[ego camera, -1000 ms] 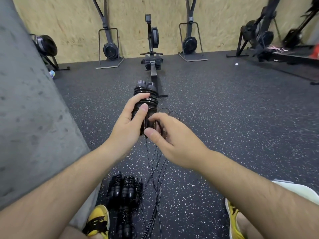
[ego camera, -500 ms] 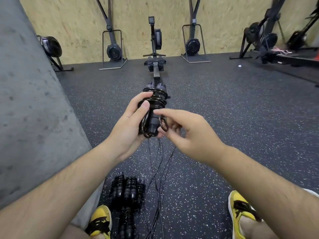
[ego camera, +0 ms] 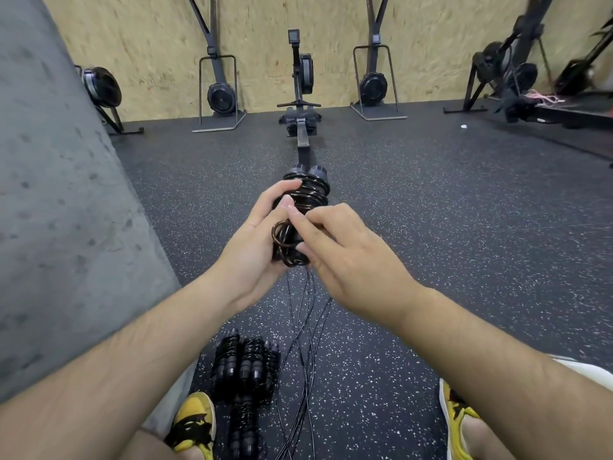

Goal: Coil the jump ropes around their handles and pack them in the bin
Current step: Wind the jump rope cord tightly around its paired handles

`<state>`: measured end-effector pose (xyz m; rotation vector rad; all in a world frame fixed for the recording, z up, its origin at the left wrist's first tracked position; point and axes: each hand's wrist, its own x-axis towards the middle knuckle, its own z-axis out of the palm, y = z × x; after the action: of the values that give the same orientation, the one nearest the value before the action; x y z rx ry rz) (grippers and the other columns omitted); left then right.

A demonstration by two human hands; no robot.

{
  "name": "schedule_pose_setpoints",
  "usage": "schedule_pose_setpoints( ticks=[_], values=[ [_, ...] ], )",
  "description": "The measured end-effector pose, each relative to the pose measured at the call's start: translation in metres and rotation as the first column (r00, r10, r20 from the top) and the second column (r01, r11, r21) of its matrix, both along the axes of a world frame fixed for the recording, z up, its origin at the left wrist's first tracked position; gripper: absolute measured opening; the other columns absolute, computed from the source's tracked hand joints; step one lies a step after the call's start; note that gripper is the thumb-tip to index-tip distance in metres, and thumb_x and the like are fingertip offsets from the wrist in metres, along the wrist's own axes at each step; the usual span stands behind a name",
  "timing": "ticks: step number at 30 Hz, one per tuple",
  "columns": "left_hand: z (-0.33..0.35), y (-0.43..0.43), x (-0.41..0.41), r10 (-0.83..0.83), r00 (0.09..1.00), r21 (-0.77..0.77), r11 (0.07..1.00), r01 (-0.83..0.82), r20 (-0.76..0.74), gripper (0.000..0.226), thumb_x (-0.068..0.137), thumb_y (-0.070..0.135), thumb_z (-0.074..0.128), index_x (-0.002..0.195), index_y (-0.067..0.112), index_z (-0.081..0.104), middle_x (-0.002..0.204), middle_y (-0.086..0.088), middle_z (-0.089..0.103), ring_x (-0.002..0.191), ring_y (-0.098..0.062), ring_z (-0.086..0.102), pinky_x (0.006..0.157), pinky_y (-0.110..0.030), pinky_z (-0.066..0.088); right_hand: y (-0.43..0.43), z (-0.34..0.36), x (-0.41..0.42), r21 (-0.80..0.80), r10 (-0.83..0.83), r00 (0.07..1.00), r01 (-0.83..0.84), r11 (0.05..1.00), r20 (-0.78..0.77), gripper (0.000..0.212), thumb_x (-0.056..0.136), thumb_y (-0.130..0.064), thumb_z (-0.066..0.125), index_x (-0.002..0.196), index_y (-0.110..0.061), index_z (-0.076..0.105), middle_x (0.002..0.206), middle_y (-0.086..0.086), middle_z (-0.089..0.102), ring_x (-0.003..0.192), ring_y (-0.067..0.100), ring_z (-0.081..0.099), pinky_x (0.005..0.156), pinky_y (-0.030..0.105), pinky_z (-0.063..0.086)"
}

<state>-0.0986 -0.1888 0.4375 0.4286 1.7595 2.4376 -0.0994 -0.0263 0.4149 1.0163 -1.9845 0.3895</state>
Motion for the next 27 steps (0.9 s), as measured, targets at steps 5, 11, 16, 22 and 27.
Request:
schedule_pose_setpoints(
  ticks=[5,11,16,22,27],
  values=[
    [0.003,-0.004,0.0,-0.021,1.0,0.042,0.999,0.021,-0.004,0.028,0.107,0.028,0.041,0.13,0.03,0.057,0.119,-0.009,0.069,0.085,-0.018,0.066,0.056,-0.028,0.054,0.006,0.004,-0.001,-0.001,0.068,0.998,-0.068,0.998,-0.011,0.032,0.1,-0.01,0.055,0.126,0.007,0.063,0.106,0.018,0.064,0.092,0.033,0.061,0.085,0.04,0.052],
    [0.004,-0.007,-0.001,-0.044,0.999,0.036,0.998,0.044,-0.008,0.028,0.107,0.031,0.039,0.128,0.032,0.057,0.118,-0.011,0.07,0.084,-0.022,0.068,0.058,-0.036,0.056,0.019,0.016,-0.002,0.103,0.113,0.991,-0.119,0.988,0.066,0.027,0.1,-0.014,0.055,0.118,0.002,0.067,0.1,0.014,0.063,0.086,0.029,0.061,0.076,0.042,0.053],
    [0.006,-0.006,-0.001,-0.055,0.998,0.038,0.998,0.055,-0.007,0.028,0.107,0.033,0.039,0.125,0.033,0.06,0.117,-0.009,0.071,0.081,-0.02,0.069,0.057,-0.033,0.054,0.021,0.018,0.001,0.092,0.102,0.99,-0.11,0.99,0.096,0.026,0.1,-0.015,0.055,0.115,0.001,0.068,0.098,0.012,0.062,0.082,0.028,0.059,0.071,0.042,0.052],
    [0.003,-0.002,-0.003,-0.116,0.993,0.058,0.992,0.115,0.016,0.03,0.107,0.035,0.038,0.129,0.032,0.058,0.12,-0.006,0.069,0.081,-0.023,0.068,0.059,-0.037,0.057,0.03,0.029,0.002,-0.026,0.128,0.984,-0.125,0.992,0.127,0.018,0.097,-0.009,0.061,0.107,0.001,0.072,0.093,0.01,0.062,0.075,0.022,0.056,0.07,0.028,0.047],
    [0.002,0.0,-0.002,-0.119,0.992,0.037,0.992,0.118,0.036,0.03,0.106,0.037,0.039,0.128,0.034,0.059,0.12,-0.004,0.069,0.082,-0.022,0.068,0.061,-0.038,0.058,0.031,0.031,0.001,0.043,0.084,0.989,-0.09,0.995,0.123,0.022,0.097,-0.014,0.057,0.092,0.001,0.072,0.087,0.01,0.061,0.073,0.024,0.055,0.068,0.035,0.048]
  ],
)
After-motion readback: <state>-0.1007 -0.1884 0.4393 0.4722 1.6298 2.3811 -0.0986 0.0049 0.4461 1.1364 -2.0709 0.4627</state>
